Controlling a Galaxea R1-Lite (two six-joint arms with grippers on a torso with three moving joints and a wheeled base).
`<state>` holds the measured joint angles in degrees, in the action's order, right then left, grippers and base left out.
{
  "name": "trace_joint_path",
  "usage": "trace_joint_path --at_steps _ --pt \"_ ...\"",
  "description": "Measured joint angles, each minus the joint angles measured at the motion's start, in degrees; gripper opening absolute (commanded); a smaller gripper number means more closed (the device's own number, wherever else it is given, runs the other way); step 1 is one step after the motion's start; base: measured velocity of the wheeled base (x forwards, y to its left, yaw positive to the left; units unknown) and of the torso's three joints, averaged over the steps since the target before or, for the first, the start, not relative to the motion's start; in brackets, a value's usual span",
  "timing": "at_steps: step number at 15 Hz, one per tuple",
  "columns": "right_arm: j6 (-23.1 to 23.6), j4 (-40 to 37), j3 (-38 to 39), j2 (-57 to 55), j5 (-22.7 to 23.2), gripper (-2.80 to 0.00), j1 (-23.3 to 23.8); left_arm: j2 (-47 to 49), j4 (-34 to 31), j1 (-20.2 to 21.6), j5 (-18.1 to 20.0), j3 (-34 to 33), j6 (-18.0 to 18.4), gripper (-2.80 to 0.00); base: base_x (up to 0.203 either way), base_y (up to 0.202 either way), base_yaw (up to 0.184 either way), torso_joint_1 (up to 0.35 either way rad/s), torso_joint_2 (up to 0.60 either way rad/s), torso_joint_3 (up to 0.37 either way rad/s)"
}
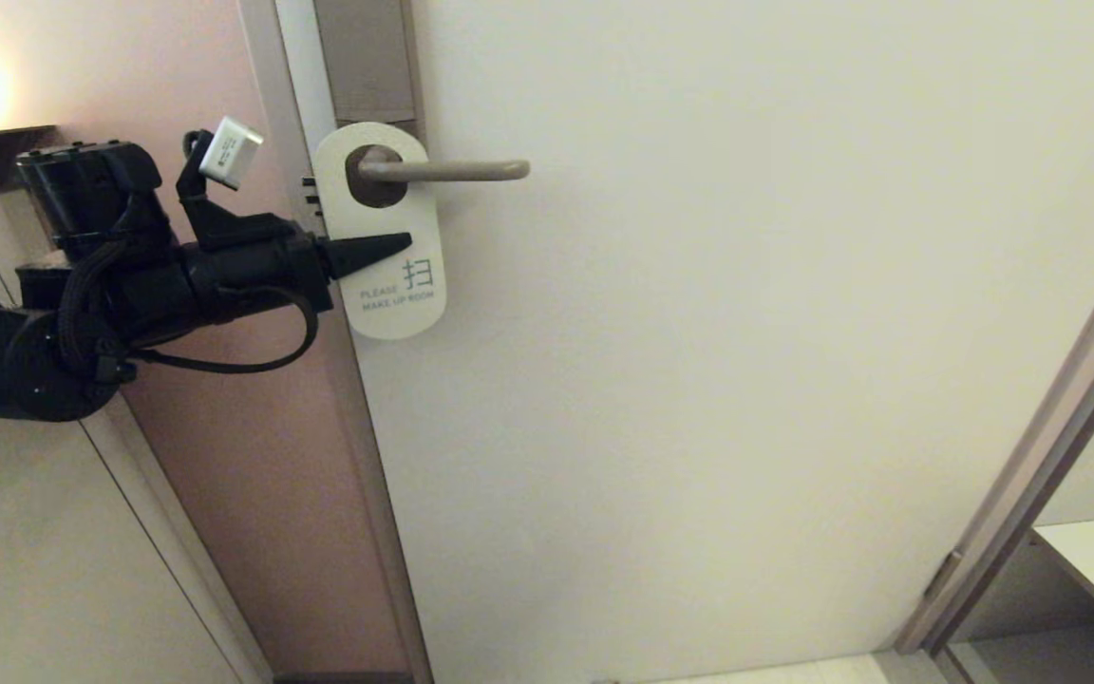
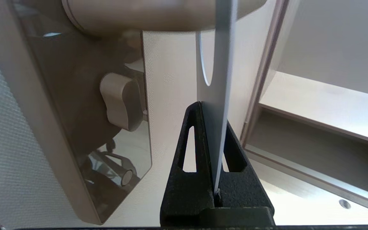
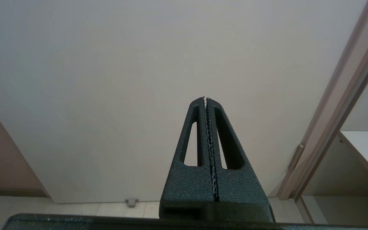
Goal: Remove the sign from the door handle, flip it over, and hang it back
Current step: Take down the sign
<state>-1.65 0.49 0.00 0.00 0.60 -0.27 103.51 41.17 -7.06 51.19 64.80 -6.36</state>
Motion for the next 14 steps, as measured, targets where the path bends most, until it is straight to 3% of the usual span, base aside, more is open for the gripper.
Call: trace_joint_path --at_steps 14 --pt "0.00 0.02 0.00 0.00 -0.02 -2.80 0.02 -4.11 -0.05 -5.22 -9.82 -3.85 0.37 -2.80 0.000 0.000 0.000 0.000 0.00 0.000"
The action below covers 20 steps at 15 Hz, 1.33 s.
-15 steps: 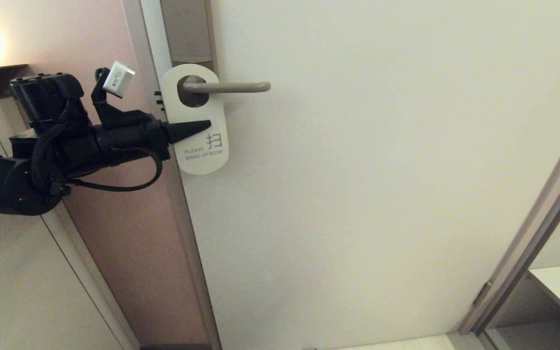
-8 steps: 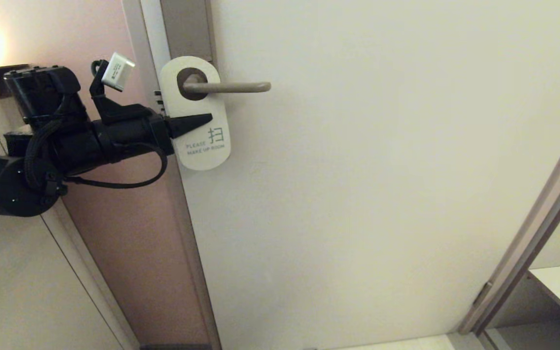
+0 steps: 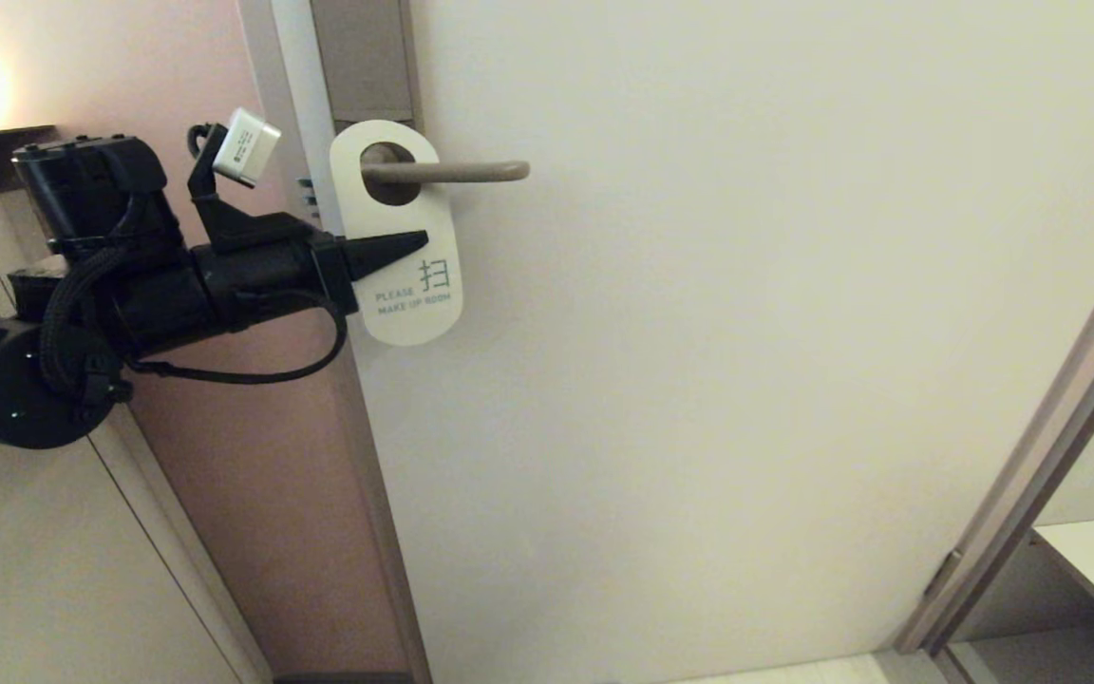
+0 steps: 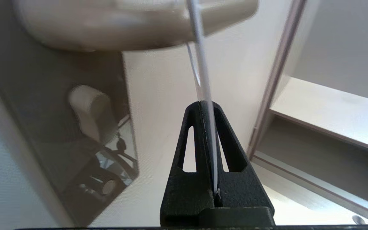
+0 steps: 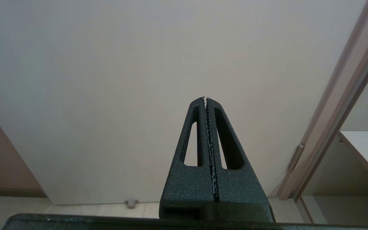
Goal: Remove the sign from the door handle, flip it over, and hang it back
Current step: Take down the sign
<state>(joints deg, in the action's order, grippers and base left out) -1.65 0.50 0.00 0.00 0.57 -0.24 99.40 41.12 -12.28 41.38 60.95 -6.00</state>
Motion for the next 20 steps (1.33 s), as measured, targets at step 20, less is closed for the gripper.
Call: trace_joint_path --at_steps 20 --pt "0.00 0.01 0.00 0.00 0.02 -2.80 0.02 -2.19 -0.16 -0.97 -6.37 -3.02 5.49 -2.80 0.000 0.000 0.000 0.000 0.00 0.000"
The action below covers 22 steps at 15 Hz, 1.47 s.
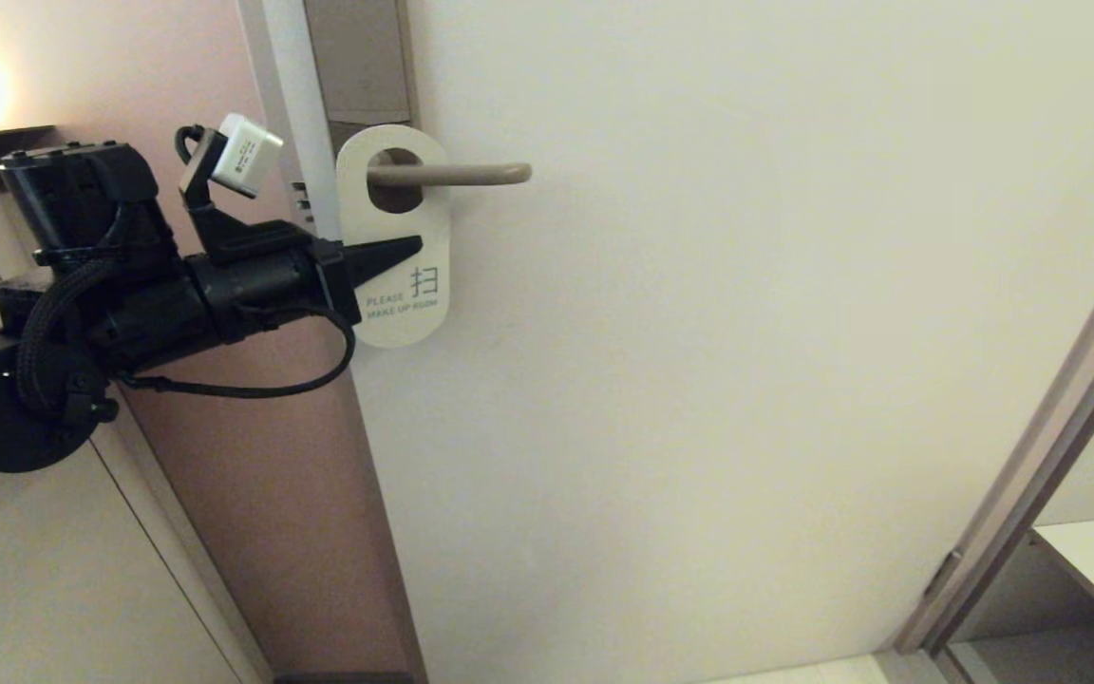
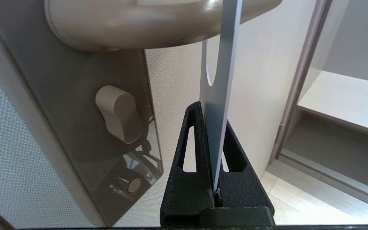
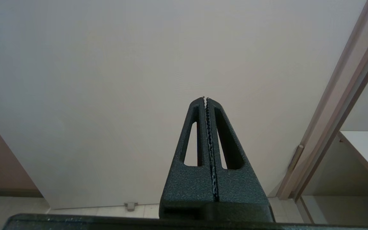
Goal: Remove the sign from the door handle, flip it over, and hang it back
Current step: Take down the sign
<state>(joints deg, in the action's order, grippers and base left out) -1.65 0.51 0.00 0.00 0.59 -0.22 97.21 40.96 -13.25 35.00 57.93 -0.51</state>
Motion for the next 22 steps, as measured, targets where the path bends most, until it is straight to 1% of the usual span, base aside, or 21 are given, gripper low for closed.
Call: trace_joint_path --at_steps 3,6,9,17,22 --pt "0.00 0.00 0.00 0.00 0.00 -2.80 -0.02 -0.05 0.00 0.00 -0.13 0.08 0.00 -2.80 0.000 0.000 0.000 0.000 0.00 0.000" --pt "0.00 0.00 0.00 0.00 -0.05 -2.80 -0.05 0.01 0.02 -1.02 -1.65 0.28 0.00 -2.80 0.000 0.000 0.000 0.000 0.00 0.000" --pt "0.02 0.00 0.00 0.00 0.00 -2.80 0.00 0.52 0.13 -1.88 -1.80 0.72 0.00 -2.80 0.000 0.000 0.000 0.000 0.00 0.000" --pt "0.02 -0.02 0.00 0.00 -0.03 -2.80 -0.01 3.90 -0.09 -2.07 -1.61 6.65 0.00 -2.80 0.000 0.000 0.000 0.000 0.00 0.000" --pt "0.00 0.00 0.00 0.00 -0.02 -2.80 0.00 4.50 0.00 -3.25 -1.82 7.12 -0.05 -2.80 0.000 0.000 0.000 0.000 0.00 0.000"
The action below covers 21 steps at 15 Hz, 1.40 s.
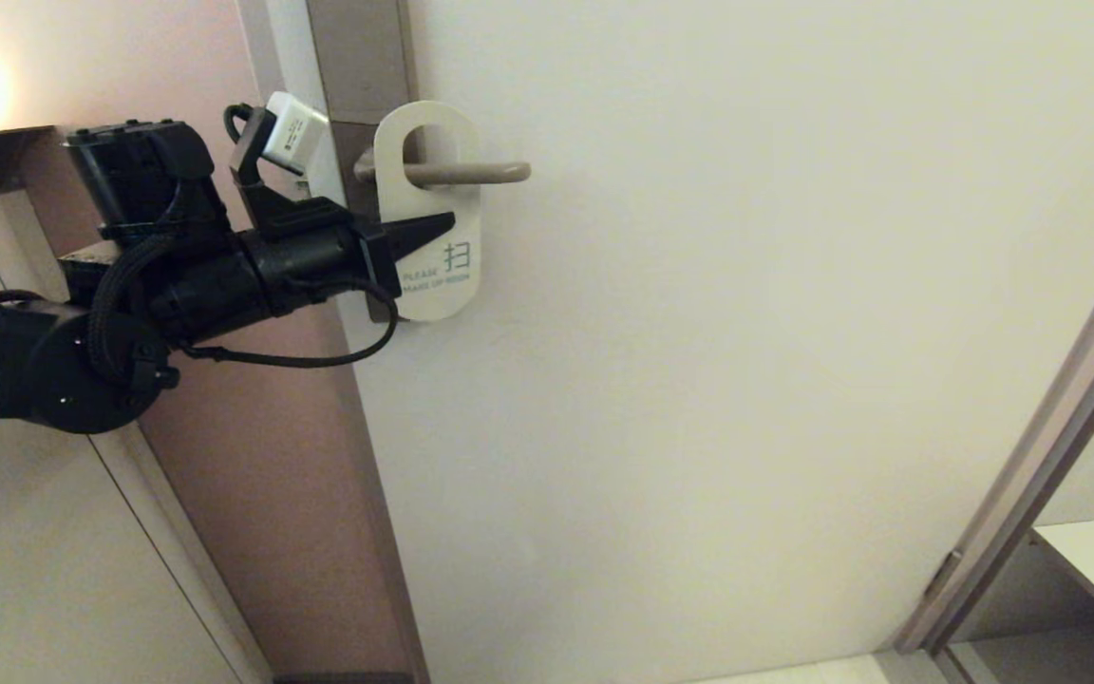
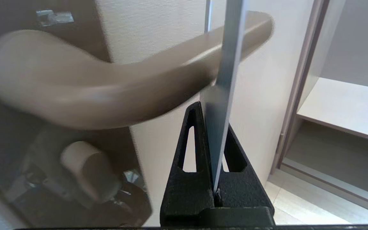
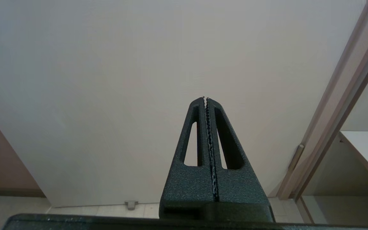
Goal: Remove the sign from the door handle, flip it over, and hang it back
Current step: Take down the sign
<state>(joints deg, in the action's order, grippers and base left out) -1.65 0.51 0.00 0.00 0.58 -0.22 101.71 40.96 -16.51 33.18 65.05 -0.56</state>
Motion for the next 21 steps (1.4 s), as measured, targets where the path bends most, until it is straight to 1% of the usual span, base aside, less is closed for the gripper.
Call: trace_joint_path --at_steps 9,12,17,20,21 --pt "0.01 0.00 0.00 0.00 0.00 -2.80 -0.02 0.11 0.10 -2.24 -1.33 0.09 0.06 -2.80 0.000 0.000 0.000 0.000 0.00 0.000" --pt "-0.02 0.00 0.00 0.00 0.02 -2.80 -0.02 0.45 0.16 -3.21 -2.99 0.07 0.06 -2.80 0.000 0.000 0.000 0.000 0.00 0.000" --pt "-0.02 0.00 0.00 0.00 0.02 -2.80 0.00 1.77 0.29 -3.83 -3.25 0.07 0.12 -2.80 0.000 0.000 0.000 0.000 0.00 0.000" --pt "0.00 0.00 0.00 0.00 0.00 -2.80 -0.02 2.67 0.24 -3.91 -3.36 1.76 0.12 -2.80 0.000 0.000 0.000 0.000 0.00 0.000" --pt "0.01 -0.01 0.00 0.00 -0.01 -2.80 -0.02 2.99 0.10 -3.96 -3.98 2.76 0.13 -2.80 0.000 0.000 0.000 0.000 0.00 0.000"
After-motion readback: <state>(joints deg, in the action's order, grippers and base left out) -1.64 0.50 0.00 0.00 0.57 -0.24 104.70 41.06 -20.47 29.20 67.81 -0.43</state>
